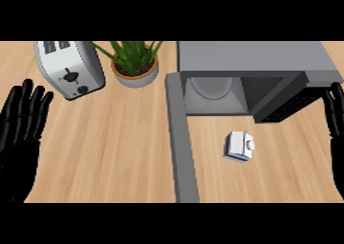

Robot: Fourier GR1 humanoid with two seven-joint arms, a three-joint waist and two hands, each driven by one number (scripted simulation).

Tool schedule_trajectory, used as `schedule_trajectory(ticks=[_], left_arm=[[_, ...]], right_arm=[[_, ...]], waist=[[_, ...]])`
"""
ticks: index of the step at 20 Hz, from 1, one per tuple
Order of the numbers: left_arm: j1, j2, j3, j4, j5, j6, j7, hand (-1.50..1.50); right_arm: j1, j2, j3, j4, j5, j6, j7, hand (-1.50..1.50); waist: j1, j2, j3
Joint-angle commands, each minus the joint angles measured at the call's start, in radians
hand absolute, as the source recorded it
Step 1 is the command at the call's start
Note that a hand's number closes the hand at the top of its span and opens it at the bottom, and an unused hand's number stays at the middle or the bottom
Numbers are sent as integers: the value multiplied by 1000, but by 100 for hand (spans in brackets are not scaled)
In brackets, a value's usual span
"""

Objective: Pick up the milk, place it into the microwave and close the microwave

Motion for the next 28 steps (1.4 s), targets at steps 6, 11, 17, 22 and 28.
schedule_trajectory(ticks=[6, 11, 17, 22, 28], left_arm=[[20, -101, -115, -39, -156, 106, -76, -150], [122, -103, -148, -152, -33, 258, 117, -150], [414, -104, -208, -165, 13, 177, -163, -150], [604, -72, -162, -311, 102, 84, -190, -150], [758, -70, -173, -307, 151, 8, -319, -150]], right_arm=[[61, 30, 84, -68, 28, 32, 9, -150], [211, 6, 143, -219, -38, 112, 24, -150], [334, 62, 303, -254, 124, 72, -22, -150], [392, 73, 359, -247, 227, 40, -61, -150], [393, 101, 367, -120, 294, -13, -177, -150]], waist=[[17, -19, 22], [15, -21, 23], [22, -21, 22], [27, -22, 22], [31, -22, 22]])
